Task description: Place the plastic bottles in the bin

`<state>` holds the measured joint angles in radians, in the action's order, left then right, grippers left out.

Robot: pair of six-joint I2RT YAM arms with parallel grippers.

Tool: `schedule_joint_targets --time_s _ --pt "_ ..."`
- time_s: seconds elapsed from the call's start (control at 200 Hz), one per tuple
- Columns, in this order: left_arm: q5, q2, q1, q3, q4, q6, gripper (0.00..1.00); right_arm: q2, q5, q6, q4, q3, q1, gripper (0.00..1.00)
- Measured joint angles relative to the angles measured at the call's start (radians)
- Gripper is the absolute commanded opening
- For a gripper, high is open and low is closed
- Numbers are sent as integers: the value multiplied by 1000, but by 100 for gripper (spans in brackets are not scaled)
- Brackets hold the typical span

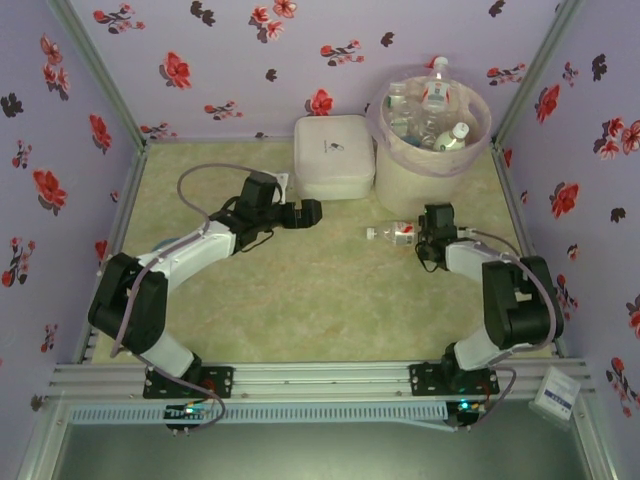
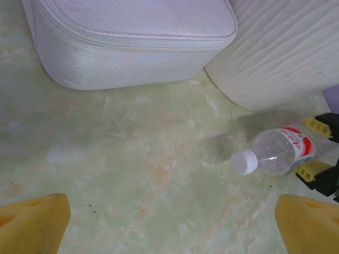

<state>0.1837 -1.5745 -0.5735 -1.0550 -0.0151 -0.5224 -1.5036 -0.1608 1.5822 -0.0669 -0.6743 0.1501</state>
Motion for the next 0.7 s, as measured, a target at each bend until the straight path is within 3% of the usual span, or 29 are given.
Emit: schedule_joint_targets --time_s 0.15,0.39,0.555,0.7 --pt "0 0 3 0 -2 0 100 204 -47 -174 165 -31 6 63" --pt "3 -35 3 -22 -7 0 100 514 -187 -743 434 -298 106 55" --pt "11 -52 3 -31 -7 -5 100 564 -286 -1097 511 -505 177 47" --pt "16 -52 3 -32 -7 -8 100 481 -375 -1357 499 -696 189 48"
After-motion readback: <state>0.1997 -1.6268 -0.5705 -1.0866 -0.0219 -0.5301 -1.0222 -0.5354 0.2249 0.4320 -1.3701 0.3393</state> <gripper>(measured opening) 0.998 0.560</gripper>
